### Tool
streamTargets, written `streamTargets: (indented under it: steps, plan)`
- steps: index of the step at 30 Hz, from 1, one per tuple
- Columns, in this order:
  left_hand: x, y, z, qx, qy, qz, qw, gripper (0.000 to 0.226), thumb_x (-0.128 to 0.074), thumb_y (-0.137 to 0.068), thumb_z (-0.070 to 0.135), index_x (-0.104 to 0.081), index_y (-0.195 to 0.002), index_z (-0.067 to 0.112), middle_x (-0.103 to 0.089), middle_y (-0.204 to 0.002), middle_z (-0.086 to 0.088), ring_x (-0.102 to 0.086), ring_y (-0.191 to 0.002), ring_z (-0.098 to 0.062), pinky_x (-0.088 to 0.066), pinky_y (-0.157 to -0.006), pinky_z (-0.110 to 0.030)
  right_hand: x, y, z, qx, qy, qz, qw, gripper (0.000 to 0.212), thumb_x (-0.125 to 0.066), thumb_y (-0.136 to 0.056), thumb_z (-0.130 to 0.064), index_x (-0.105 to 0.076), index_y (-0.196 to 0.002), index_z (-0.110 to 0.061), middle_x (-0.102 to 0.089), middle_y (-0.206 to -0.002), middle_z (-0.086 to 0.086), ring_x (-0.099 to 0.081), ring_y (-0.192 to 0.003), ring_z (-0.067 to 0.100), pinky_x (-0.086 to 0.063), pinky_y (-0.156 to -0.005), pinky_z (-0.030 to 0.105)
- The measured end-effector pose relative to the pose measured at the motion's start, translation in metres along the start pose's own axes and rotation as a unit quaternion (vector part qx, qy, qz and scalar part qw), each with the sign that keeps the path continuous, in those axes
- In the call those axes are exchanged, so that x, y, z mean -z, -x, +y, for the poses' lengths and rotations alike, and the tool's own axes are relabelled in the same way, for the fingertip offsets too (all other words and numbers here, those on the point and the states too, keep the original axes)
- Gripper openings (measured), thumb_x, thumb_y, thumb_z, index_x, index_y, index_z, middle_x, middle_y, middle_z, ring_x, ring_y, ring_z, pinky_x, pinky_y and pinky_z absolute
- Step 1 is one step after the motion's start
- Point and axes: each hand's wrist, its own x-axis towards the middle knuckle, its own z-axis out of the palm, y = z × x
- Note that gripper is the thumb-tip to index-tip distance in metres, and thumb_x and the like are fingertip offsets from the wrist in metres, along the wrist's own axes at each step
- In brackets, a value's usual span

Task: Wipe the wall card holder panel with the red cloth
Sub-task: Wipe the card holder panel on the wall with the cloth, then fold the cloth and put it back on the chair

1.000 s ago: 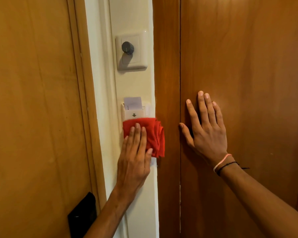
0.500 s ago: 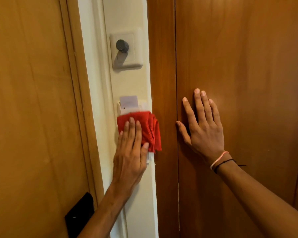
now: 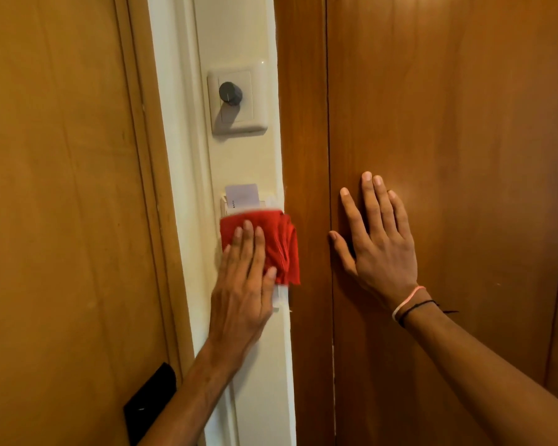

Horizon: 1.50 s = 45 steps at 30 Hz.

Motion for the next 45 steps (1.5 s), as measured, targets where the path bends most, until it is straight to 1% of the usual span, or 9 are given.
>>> streamTargets:
  steps: [3,7,17,23,27,31,39,43,45]
  plan:
    - [0.002,-0.003,-0.013,-0.049,-0.030,-0.003,0.998,0.055,-0.023,-0.102,0.036,-0.020,-0.149,0.006,-0.025,-0.156,-0.016,-0.023,-0.146,-0.032,-0.033,-0.114,-0.054,0.001,-0.002,0.001,0.002,0.001,0.004,1.000,0.072,-0.037,-0.103,-0.056,-0.023,-0.162,-0.017,-0.018,-0.170,0.020,-0.015,-0.160,0.034,-0.015,-0.131,0.047]
    - [0.001,-0.005,-0.001,0.008,-0.001,0.007,1.000,0.057,-0.018,-0.102,0.038,-0.011,-0.151,0.010,-0.017,-0.159,-0.014,-0.015,-0.149,-0.028,-0.023,-0.120,-0.050,0.001,-0.001,0.000,0.000,-0.003,0.004,1.000,0.072,-0.038,-0.102,-0.055,-0.024,-0.162,-0.017,-0.019,-0.169,0.020,-0.015,-0.160,0.033,-0.014,-0.131,0.046]
    - [0.000,0.005,0.006,-0.028,-0.018,-0.022,0.999,0.057,-0.018,-0.102,0.037,-0.019,-0.150,0.005,-0.023,-0.157,-0.017,-0.018,-0.148,-0.031,-0.026,-0.118,-0.051,0.000,0.000,0.001,0.004,-0.013,0.004,1.000,0.072,-0.039,-0.102,-0.056,-0.023,-0.162,-0.018,-0.019,-0.170,0.019,-0.014,-0.160,0.033,-0.013,-0.131,0.046]
    - [0.001,0.014,0.010,-0.007,0.064,-0.031,0.997,0.053,-0.023,-0.101,0.030,-0.017,-0.149,0.008,-0.024,-0.157,-0.015,-0.019,-0.148,-0.029,-0.026,-0.118,-0.050,0.025,-0.005,-0.012,-0.006,-0.109,-0.041,0.993,0.065,-0.037,-0.101,-0.060,-0.048,-0.152,-0.021,-0.027,-0.167,0.021,-0.023,-0.157,0.035,-0.020,-0.130,0.048]
    - [0.003,0.016,0.006,-0.007,0.125,-0.038,0.991,0.056,-0.026,-0.100,0.022,-0.007,-0.151,0.012,-0.012,-0.161,-0.008,-0.008,-0.150,-0.018,-0.018,-0.121,-0.046,0.051,-0.006,-0.049,-0.019,-0.205,-0.130,0.970,0.070,-0.029,-0.096,-0.070,-0.069,-0.122,-0.019,-0.052,-0.148,0.010,-0.044,-0.139,0.025,-0.040,-0.117,0.043]
    - [0.009,0.013,0.010,-0.017,0.152,-0.043,0.987,0.056,-0.026,-0.100,0.019,-0.006,-0.151,0.011,-0.008,-0.162,-0.007,-0.008,-0.150,-0.021,-0.018,-0.121,-0.047,0.060,-0.011,-0.074,-0.074,-0.282,-0.202,0.935,0.051,-0.053,-0.094,-0.057,-0.066,-0.116,-0.013,-0.063,-0.118,0.003,-0.053,-0.110,0.016,-0.055,-0.093,0.034]
    - [0.034,-0.002,0.047,-0.064,0.232,-0.032,0.970,0.067,-0.041,-0.101,0.019,0.002,-0.153,0.021,-0.009,-0.163,-0.003,-0.024,-0.147,-0.025,-0.035,-0.112,-0.033,0.083,0.002,-0.029,-0.249,-0.414,-0.150,0.863,0.034,-0.063,-0.093,-0.045,-0.067,-0.114,-0.018,-0.070,-0.103,-0.005,-0.067,-0.087,0.012,-0.063,-0.074,0.040]
    - [0.033,-0.010,0.084,0.043,0.283,0.073,0.955,0.068,-0.063,-0.091,0.025,-0.027,-0.148,0.014,-0.040,-0.146,-0.010,-0.045,-0.129,-0.012,-0.043,-0.100,-0.015,0.101,0.019,0.012,-0.341,-0.439,-0.114,0.823,0.027,-0.072,-0.091,-0.034,-0.074,-0.111,-0.015,-0.076,-0.101,-0.004,-0.073,-0.083,0.011,-0.063,-0.071,0.043]
    - [0.030,-0.014,0.096,0.127,0.371,0.039,0.919,0.074,-0.069,-0.085,0.035,-0.030,-0.146,0.019,-0.046,-0.140,-0.005,-0.051,-0.119,-0.008,-0.047,-0.092,-0.015,0.110,0.027,0.029,-0.366,-0.452,-0.110,0.806,0.026,-0.073,-0.091,-0.031,-0.075,-0.108,-0.012,-0.078,-0.099,-0.002,-0.075,-0.083,0.016,-0.064,-0.070,0.045]
